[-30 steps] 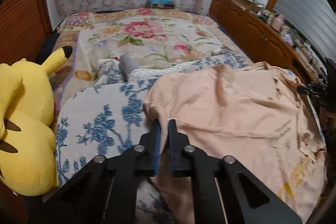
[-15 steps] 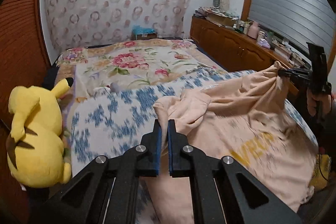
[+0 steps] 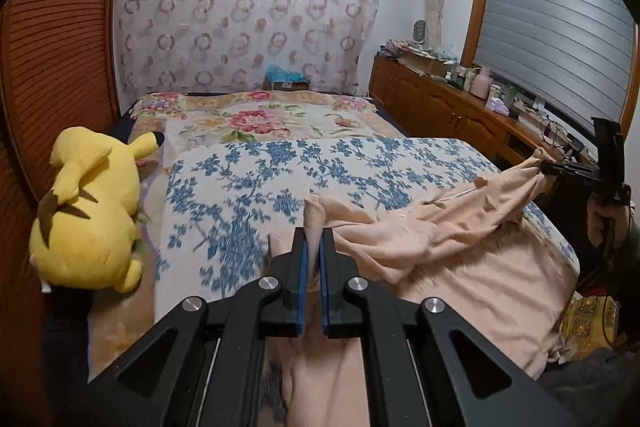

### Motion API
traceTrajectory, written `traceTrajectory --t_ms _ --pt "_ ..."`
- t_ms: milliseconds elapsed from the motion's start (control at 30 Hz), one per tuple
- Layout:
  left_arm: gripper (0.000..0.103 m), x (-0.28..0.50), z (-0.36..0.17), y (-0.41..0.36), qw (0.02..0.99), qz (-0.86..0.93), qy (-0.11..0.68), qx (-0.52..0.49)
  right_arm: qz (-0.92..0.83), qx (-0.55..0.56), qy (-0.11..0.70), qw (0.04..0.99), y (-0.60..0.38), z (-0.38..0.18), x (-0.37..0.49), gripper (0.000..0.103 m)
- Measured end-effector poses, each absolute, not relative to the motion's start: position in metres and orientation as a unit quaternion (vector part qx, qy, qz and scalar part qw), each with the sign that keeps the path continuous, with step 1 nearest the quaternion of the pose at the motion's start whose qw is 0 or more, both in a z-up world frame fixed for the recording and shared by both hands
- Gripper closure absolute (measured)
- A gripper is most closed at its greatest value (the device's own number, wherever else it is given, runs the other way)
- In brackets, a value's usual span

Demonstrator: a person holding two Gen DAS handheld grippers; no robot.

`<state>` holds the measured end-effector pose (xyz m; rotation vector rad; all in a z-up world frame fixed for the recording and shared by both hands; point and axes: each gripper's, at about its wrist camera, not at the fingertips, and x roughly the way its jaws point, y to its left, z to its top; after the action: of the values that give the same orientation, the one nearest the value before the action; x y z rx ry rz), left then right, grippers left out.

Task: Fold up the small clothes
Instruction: 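Grasp the shirt edge with the left gripper while the right gripper grasps another edge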

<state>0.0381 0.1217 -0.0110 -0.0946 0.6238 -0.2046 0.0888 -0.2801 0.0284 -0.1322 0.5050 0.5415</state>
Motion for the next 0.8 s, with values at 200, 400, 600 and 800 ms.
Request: traceTrajectory --t_ms 200,400,600,800 --pt "0.097 0.004 0.000 0.118 0.950 -0.105 0.291 -0.034 0.281 -0.082 0.238 0.926 -0.291 0.041 0.045 0.095" --pt "0.097 -0.023 0.008 0.121 0.951 -0.105 0.291 -0.030 0.280 -0.077 0.240 0.926 -0.314 0.048 0.010 0.095" --pt "0.097 -0.041 -0.007 0.116 0.943 -0.101 0.317 -0.016 0.277 -0.081 0.272 0.918 -0.327 0.038 -0.018 0.095" --pt "0.097 -0.037 -0.058 0.110 0.929 -0.092 0.357 -0.022 0.265 -0.067 0.322 0.907 -0.325 -0.011 -0.012 0.095"
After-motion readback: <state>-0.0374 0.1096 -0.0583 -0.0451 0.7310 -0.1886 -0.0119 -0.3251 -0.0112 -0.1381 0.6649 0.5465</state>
